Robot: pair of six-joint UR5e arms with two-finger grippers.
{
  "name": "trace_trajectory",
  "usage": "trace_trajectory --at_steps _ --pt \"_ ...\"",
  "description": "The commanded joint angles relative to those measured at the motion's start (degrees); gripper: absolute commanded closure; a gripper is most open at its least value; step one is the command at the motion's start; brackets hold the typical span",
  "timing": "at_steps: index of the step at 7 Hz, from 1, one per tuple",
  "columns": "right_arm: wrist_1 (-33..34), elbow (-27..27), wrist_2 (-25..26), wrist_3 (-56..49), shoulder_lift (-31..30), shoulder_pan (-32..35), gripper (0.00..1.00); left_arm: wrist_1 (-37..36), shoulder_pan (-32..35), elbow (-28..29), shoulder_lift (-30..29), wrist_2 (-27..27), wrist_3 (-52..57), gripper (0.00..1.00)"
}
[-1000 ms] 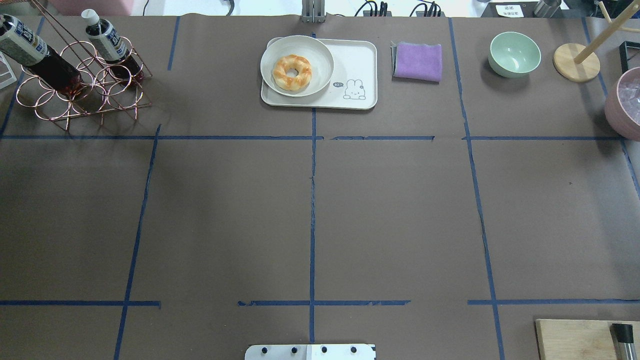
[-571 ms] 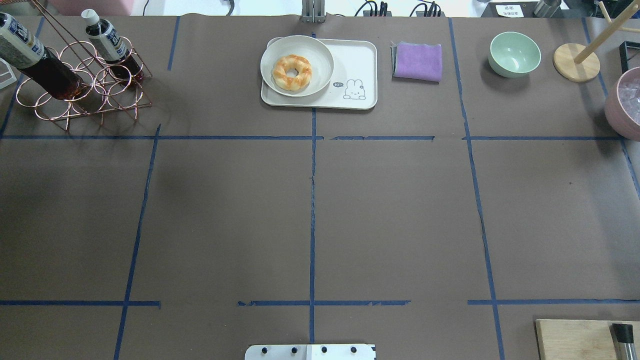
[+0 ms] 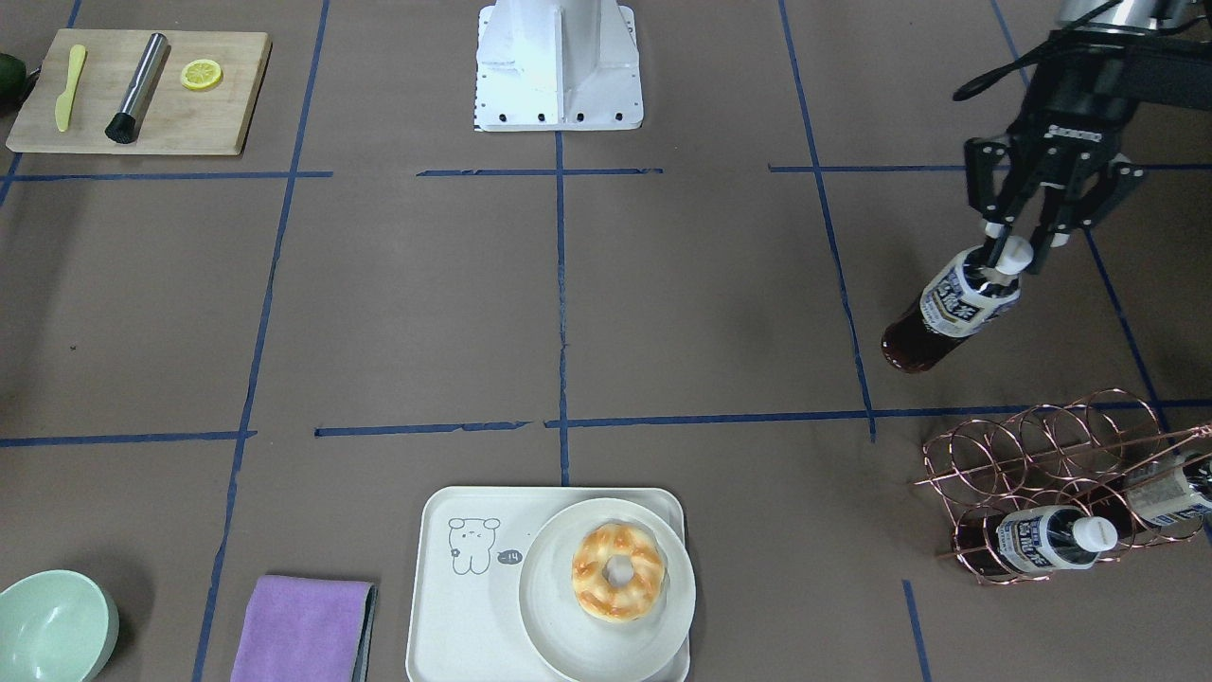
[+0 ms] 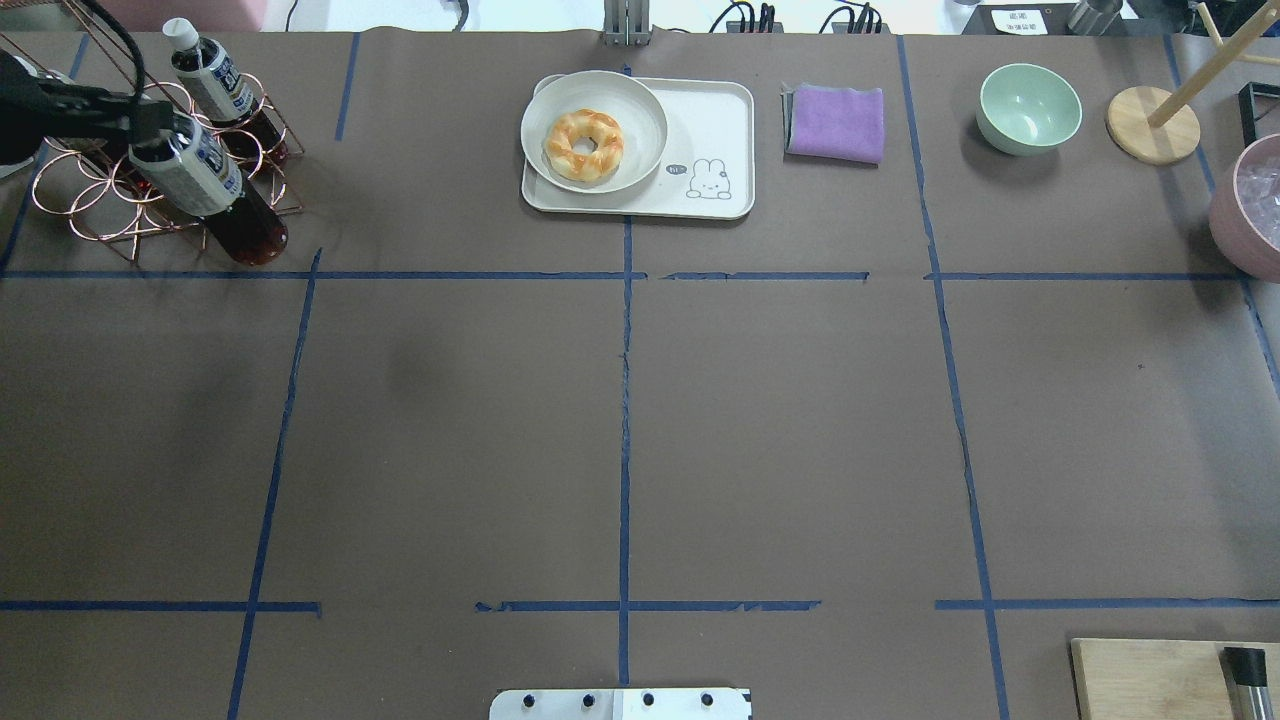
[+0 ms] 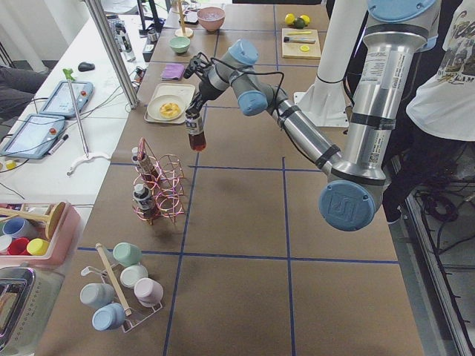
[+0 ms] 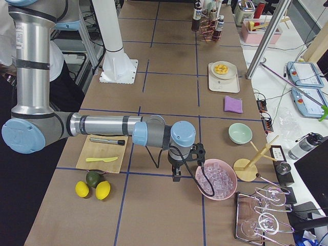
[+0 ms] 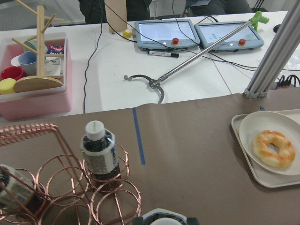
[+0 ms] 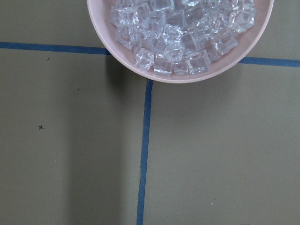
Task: Place tea on tray
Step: 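Lift the tea bottle out and carry it toward the cream tray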
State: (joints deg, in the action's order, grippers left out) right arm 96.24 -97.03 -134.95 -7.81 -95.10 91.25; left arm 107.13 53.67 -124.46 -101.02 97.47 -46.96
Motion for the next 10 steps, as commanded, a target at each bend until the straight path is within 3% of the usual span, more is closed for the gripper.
trace_trajectory --at_steps 1,2,3,6,8,10 --pt "0.00 -0.09 -0.57 -0.01 0.00 0.07 0.00 -14.42 -13.69 -1.58 -10.98 -11.54 -12.73 0.98" --pt "0.00 -0.09 -0.57 -0.01 0.00 -0.02 0.00 -20.59 -22.12 -0.62 -17.05 -18.91 -18.89 0.98" --pt "0.00 -0.09 -0.66 0.07 0.00 -0.02 0.00 -22.47 -25.25 2.69 -21.28 -21.77 -23.74 0.98" --pt "0.00 -0.09 -0.66 0.07 0.09 -0.02 0.00 -22.49 -28.78 17.54 -34.39 -27.57 -30.99 0.98" --pt "0.00 0.00 -0.66 0.07 0.26 -0.02 0.00 -22.41 -29.32 23.01 -37.67 -29.70 -32.57 0.98" --pt "0.00 -0.09 -0.66 0.07 0.26 -0.11 0.00 -22.32 -30.99 23.64 -37.41 -31.73 -32.49 0.92"
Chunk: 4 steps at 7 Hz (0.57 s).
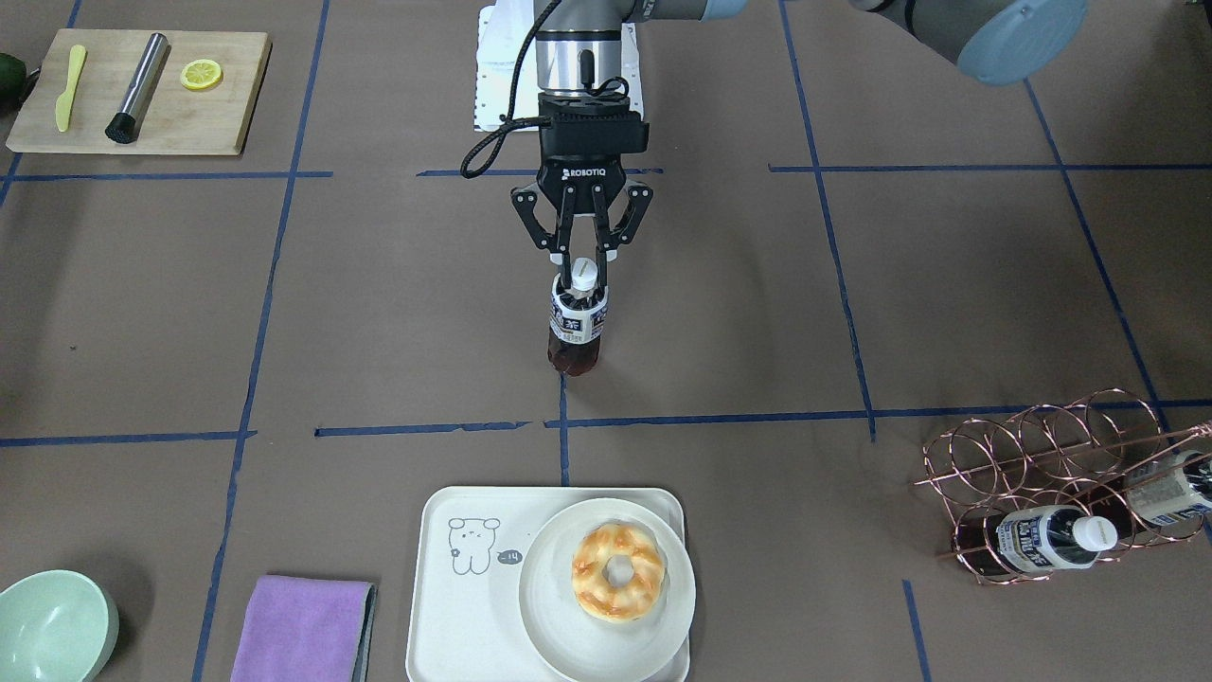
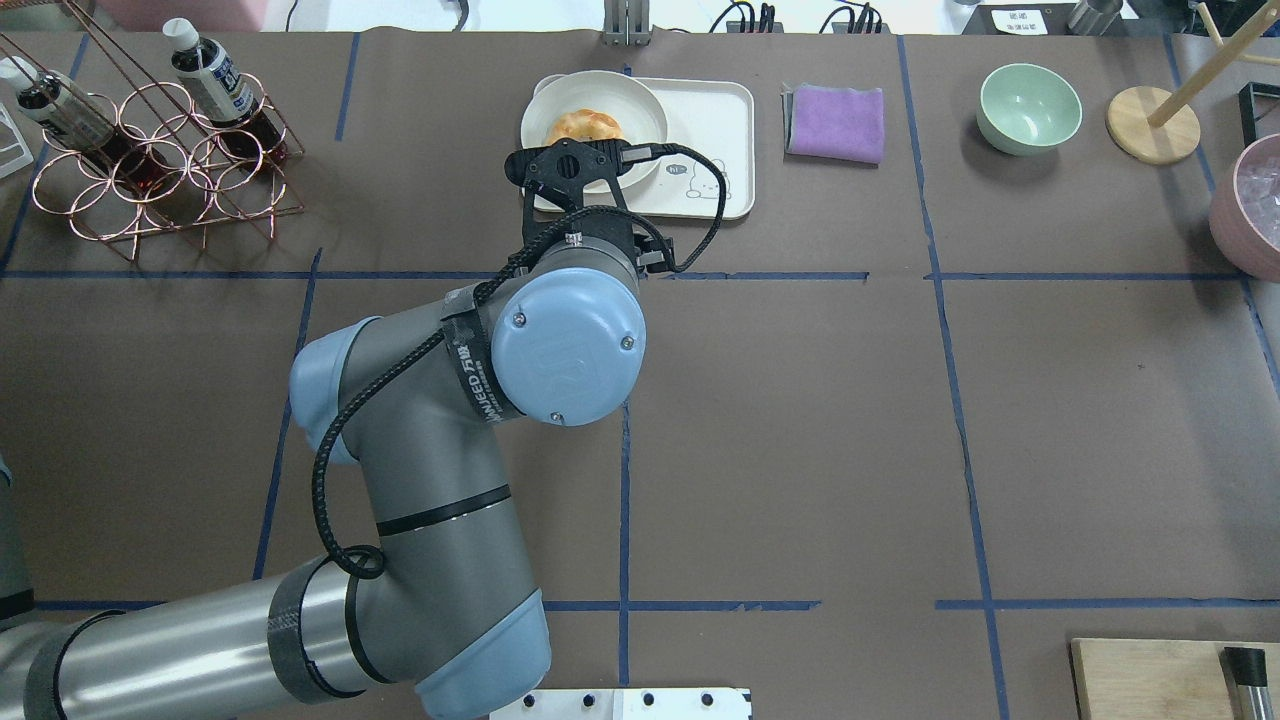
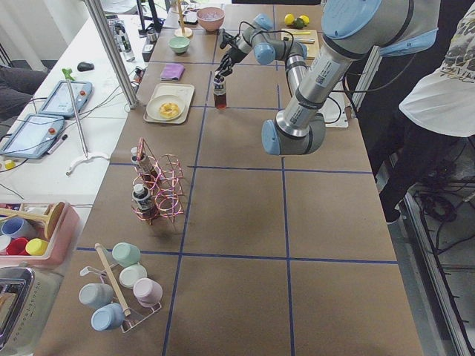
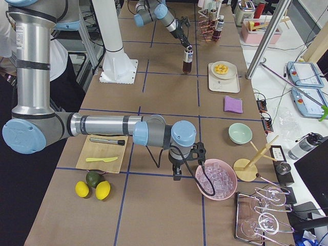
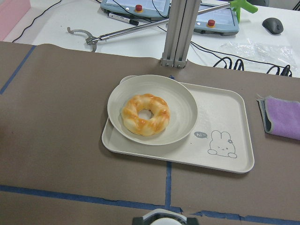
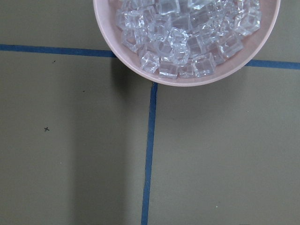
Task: Place tea on tray
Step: 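Lift the tea bottle out and carry it toward the cream tray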
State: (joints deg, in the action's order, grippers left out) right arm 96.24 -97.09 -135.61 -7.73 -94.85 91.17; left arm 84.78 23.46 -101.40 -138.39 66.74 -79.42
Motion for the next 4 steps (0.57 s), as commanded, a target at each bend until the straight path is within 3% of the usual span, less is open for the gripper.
trace_trajectory --at_steps 1,2,4 --pt "0.00 0.06 0.00 0.00 0.02 -0.03 0.00 0.12 -1.05 0.68 0.05 -1.00 0.05 0.88" --pt "0.00 -0.03 0.00 0.00 0.02 -0.03 0.00 0.13 -1.14 0.68 0.23 -1.09 0.06 0.79" --pt "0.00 -0.03 0.00 0.00 0.02 -0.03 0.00 0.13 -1.49 0.77 0.40 -1.09 0.32 0.45"
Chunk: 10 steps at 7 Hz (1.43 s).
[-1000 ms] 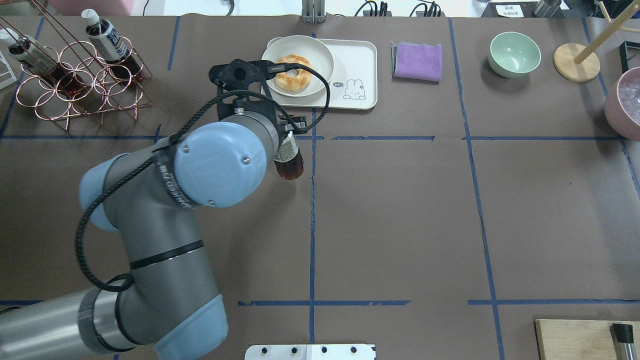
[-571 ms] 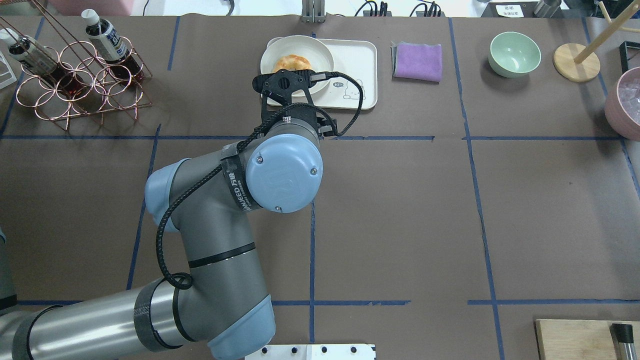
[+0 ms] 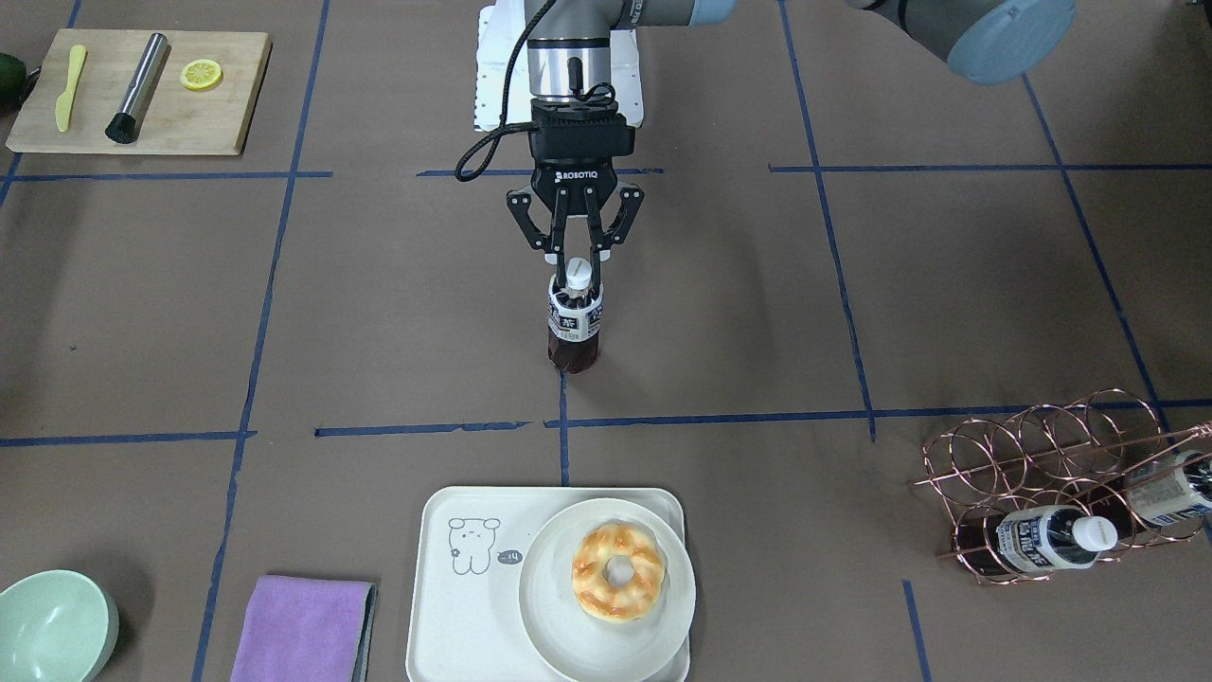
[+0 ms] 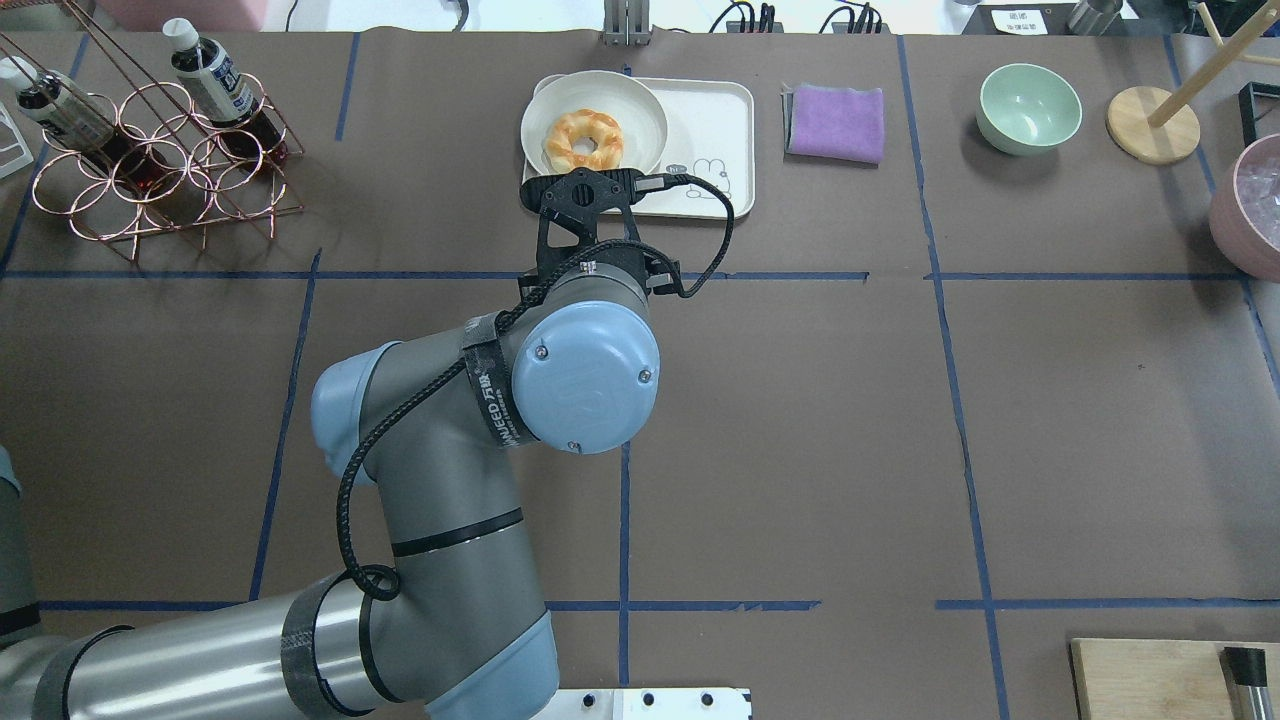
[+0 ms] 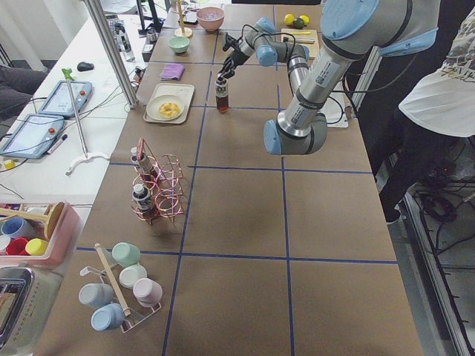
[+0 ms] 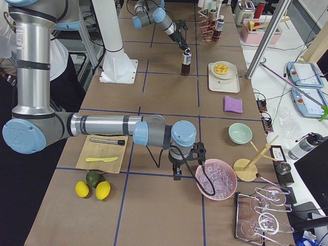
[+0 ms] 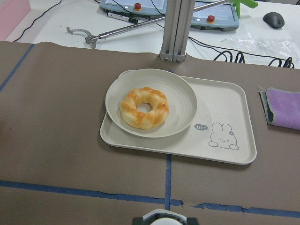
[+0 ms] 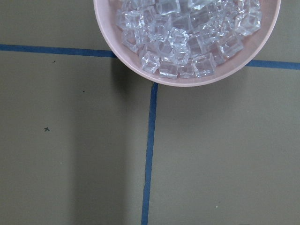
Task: Place tea on tray
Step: 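Lift the tea bottle out and carry it toward the cream tray, then set the bottle upright on the table and withdraw the left arm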
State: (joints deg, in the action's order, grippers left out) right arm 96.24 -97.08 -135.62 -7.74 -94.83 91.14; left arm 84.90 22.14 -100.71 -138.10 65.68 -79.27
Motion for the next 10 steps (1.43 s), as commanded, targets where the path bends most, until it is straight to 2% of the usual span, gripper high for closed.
trace_trajectory --at_steps 1,2,3,5,7,9,10 --pt "0.00 0.04 0.00 0.00 0.00 0.00 0.00 0.09 -0.17 0.16 0.03 0.06 0.34 0.29" --pt "0.00 0.04 0.00 0.00 0.00 0.00 0.00 0.09 -0.17 0.07 0.03 0.07 0.43 0.11" --pt "0.00 0.04 0.00 0.00 0.09 0.00 0.00 0.01 -0.17 -0.19 0.11 0.07 0.69 0.00" --pt "0.00 -0.04 0.00 0.00 0.00 0.00 0.00 -0.43 0.27 -4.55 0.72 0.68 5.66 0.00" --pt "0.00 -0.13 0.00 0.00 0.09 0.00 0.00 -1.22 1.14 -14.64 9.22 2.60 13.04 0.00" --pt "0.00 -0.57 -1.22 0.70 0.17 -0.26 0.00 -1.14 8.23 -19.06 17.56 16.17 15.19 0.00" --pt "-0.09 -1.35 -3.67 0.62 0.18 -0.27 0.00 -1.49 12.18 -21.61 21.87 21.72 19.28 0.00"
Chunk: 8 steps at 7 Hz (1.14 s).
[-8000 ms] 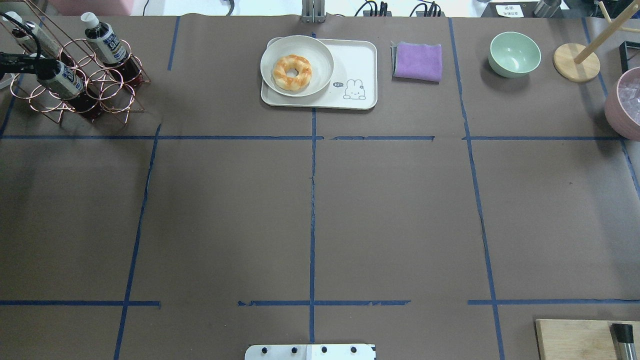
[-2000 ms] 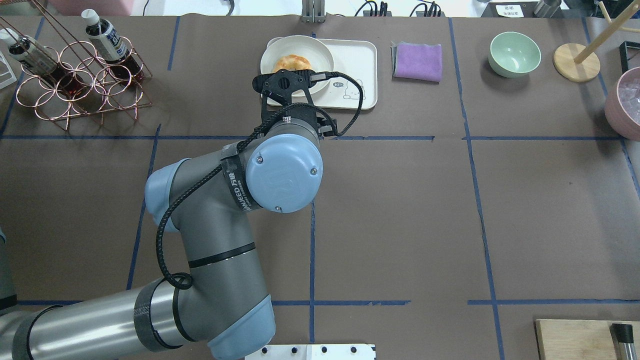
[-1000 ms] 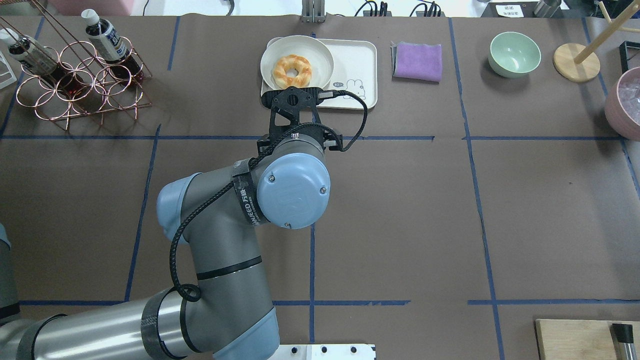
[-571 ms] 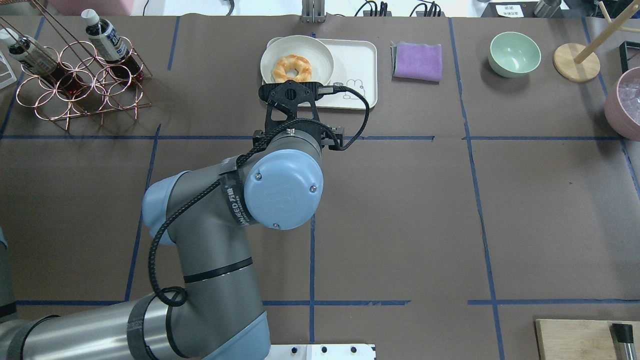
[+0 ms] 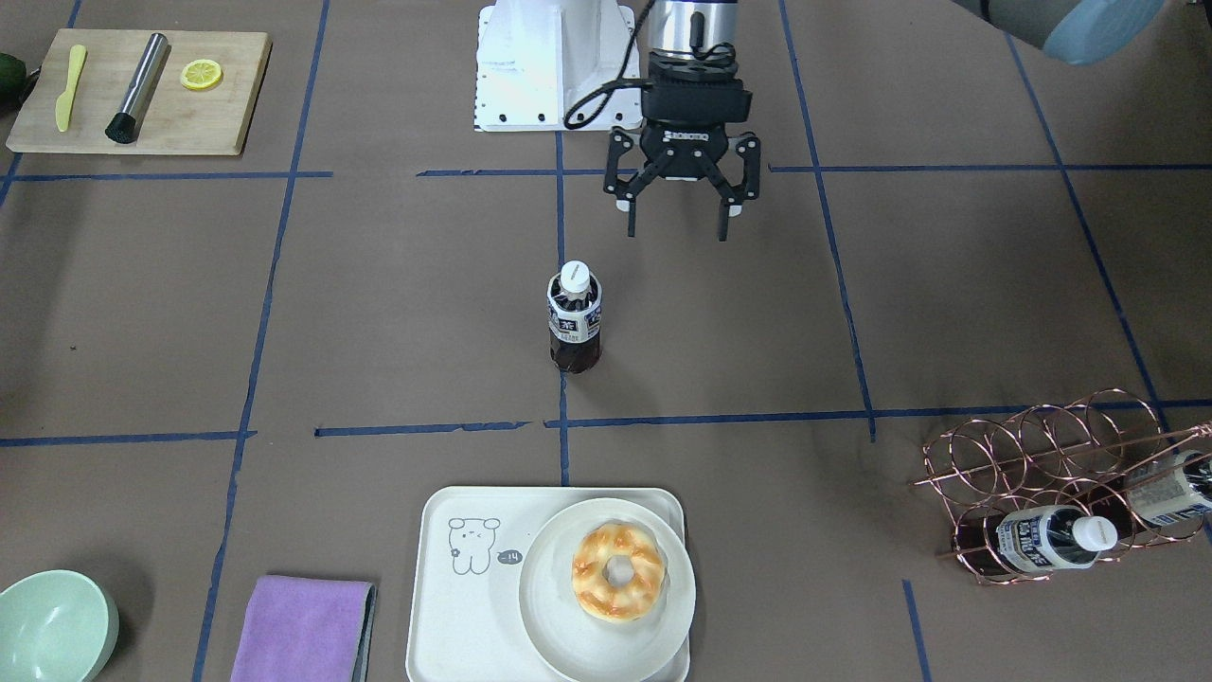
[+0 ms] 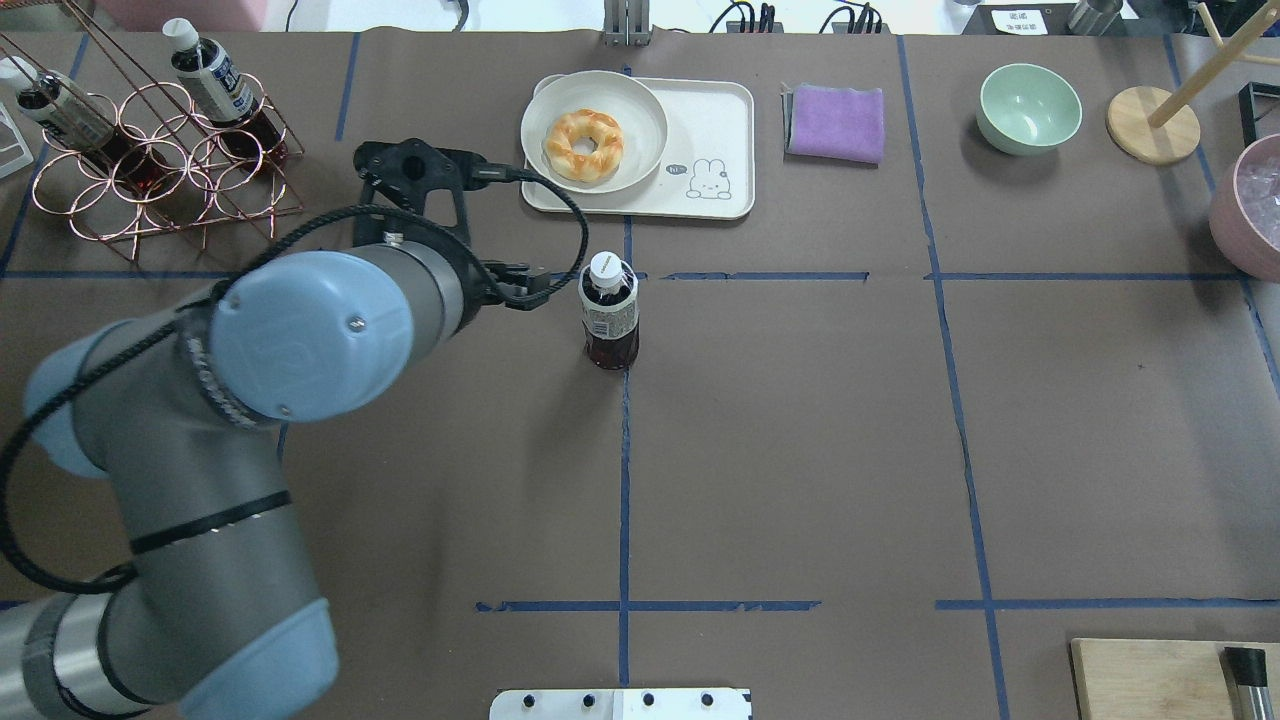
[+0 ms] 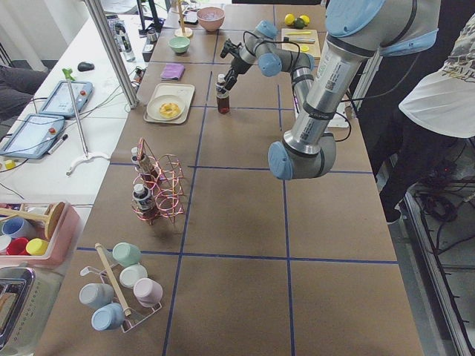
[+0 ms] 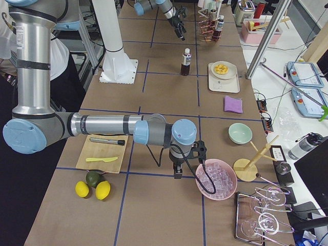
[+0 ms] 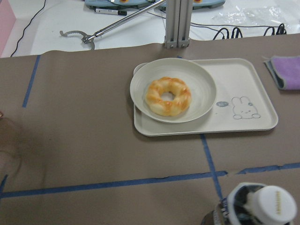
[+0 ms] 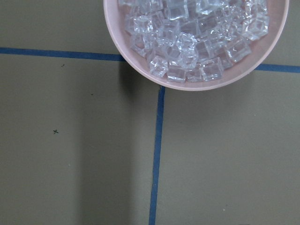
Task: Place tea on tray
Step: 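Set the bottle upright on the table and withdraw the left arm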
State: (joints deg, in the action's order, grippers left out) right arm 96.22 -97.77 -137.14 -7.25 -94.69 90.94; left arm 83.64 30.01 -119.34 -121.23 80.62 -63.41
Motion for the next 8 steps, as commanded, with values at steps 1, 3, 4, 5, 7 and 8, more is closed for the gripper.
trace_trajectory --at_steps 1,3,4,5,7,8 --pt "-0.07 -2.58 -3.56 0.22 0.03 -1.11 0.00 -2.23 9.23 -3.79 9.48 15.01 6.86 0.00" --pt "-0.07 -7.23 -5.84 1.35 0.03 -3.64 0.00 -2.78 14.71 -6.76 20.54 20.89 14.53 0.00" --pt "-0.07 -8.13 -5.86 2.06 1.16 -5.14 0.00 -2.87 18.29 -6.35 23.82 25.42 20.81 0.00" --pt "-0.15 -8.22 -5.86 4.24 2.13 -5.86 0.00 -2.96 25.29 -5.47 27.77 33.47 33.14 0.00" --pt "-0.07 -9.45 -5.68 5.14 4.41 -7.61 0.00 -2.61 40.31 2.05 32.96 45.71 52.33 0.00" --pt "-0.07 -10.67 -5.86 6.80 5.03 -8.75 0.00 -2.17 46.65 6.88 34.03 48.55 58.69 0.00"
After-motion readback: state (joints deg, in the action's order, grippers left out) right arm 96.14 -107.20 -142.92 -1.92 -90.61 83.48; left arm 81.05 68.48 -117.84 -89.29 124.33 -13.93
